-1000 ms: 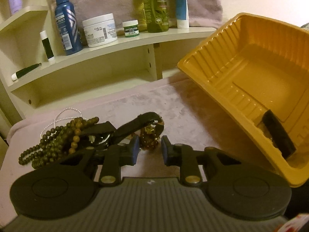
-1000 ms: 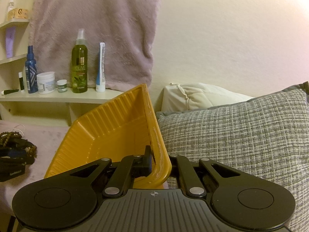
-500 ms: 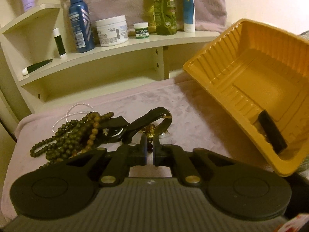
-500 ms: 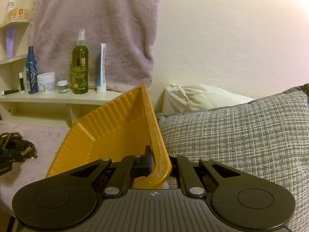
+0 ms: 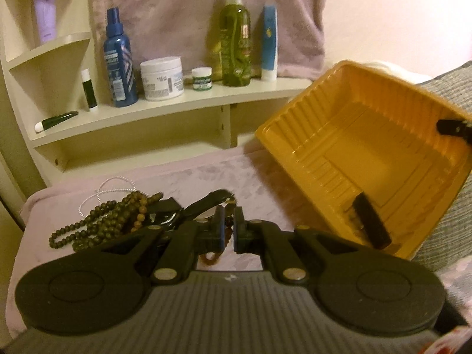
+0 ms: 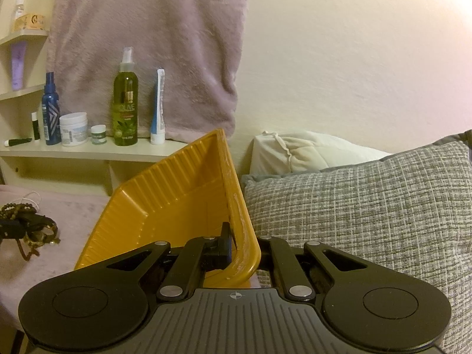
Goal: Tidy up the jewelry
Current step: 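Grasp the brown beaded bracelet with the left tool and lift it toward the tray, then lower the bracelet into the tray and open the left tool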
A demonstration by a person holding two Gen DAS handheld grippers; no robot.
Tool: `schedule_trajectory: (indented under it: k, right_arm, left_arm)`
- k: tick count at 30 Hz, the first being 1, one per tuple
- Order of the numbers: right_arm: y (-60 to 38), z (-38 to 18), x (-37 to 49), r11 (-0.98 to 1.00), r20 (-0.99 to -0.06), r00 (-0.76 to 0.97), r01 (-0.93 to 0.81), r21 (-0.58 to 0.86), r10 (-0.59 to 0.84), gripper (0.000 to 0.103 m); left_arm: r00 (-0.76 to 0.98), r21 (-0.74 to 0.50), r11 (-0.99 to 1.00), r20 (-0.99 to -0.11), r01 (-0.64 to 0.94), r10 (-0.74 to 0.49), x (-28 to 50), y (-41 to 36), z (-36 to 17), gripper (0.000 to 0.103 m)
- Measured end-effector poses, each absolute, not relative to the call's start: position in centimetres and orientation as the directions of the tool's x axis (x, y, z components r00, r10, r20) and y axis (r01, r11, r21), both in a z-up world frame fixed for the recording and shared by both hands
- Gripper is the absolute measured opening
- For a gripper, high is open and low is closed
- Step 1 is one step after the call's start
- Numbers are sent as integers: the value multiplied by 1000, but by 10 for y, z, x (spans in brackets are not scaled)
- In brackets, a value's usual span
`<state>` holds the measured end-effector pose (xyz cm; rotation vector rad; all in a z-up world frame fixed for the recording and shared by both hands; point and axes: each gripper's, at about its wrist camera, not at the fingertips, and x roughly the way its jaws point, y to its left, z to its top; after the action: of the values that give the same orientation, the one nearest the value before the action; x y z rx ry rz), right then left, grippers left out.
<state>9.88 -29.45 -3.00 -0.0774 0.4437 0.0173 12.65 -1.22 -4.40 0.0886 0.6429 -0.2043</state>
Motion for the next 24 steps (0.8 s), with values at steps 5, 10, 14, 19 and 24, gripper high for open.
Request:
schedule_trajectory:
  k: [5,10,14,19,24]
  right_arm:
    - [-294,-30,99,997,-429,903,-33,-70,0,6]
    - [-295,-30,98,997,-428,904,-33,-68,0,6]
    - [-295,-30,98,997,-428,904,-32,-65,1,6]
    - [-295,-30,98,998,-427,904,-32,-62,2,6]
    - [-295,-30,98,998,-428,904,-29,-56,2,6]
  left_arm:
    - [784,6,968,-588,250,-199,126,-20,-34,4]
    - [783,-16,956,-569,294,-250,127,-34,-22,4]
    - [780,-37,939,-546,343,-307,128,-51,-12,4]
    - [766,-68,912,-519,405,-379,131,-75,-2,4]
    - [747,-66,889,-516,454,-420,132,-96,-3,4]
